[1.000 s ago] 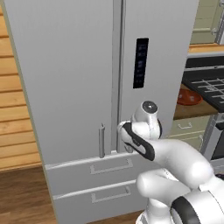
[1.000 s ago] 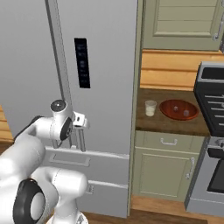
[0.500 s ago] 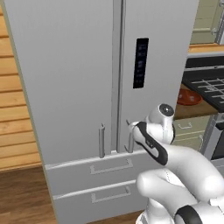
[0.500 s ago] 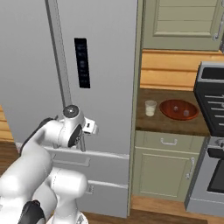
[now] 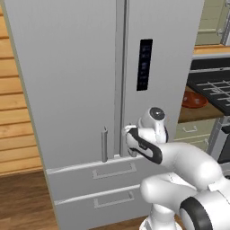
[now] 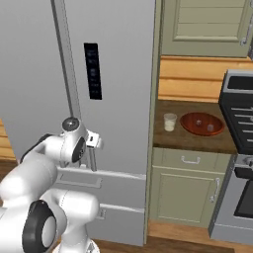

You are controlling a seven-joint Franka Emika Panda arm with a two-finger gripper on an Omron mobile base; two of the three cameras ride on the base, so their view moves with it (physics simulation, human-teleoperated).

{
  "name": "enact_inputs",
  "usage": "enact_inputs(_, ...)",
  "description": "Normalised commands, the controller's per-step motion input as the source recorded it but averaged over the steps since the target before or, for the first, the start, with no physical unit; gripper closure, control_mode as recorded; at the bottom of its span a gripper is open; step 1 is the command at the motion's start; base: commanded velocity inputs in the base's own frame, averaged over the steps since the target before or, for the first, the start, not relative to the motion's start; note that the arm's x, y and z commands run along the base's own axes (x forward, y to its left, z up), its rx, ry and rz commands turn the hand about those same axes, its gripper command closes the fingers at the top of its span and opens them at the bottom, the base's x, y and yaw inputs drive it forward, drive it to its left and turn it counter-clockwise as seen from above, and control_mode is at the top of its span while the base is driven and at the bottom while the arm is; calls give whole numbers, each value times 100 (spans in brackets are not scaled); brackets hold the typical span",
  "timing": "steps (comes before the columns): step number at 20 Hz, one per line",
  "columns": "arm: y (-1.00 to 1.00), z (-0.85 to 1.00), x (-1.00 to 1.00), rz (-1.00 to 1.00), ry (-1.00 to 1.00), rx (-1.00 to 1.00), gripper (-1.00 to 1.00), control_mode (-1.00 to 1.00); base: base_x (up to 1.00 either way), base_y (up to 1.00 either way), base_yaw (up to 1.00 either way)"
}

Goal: Grab a lemon wedge from the fridge and one ice cube from the ice bowl, and put them in the glass of lemonade.

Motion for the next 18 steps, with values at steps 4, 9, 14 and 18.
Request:
enact_inputs(4, -23, 0, 0, 0, 0, 0, -100, -100, 0, 0, 0)
enact_inputs(9, -11, -1, 4, 0, 1, 0, -100, -100, 0, 0, 0)
enact_inputs(14, 14, -23, 40, 0, 0, 0, -100, -100, 0, 0, 0)
enact_inputs(18, 15, -21, 32, 0, 0, 0, -100, -100, 0, 0, 0)
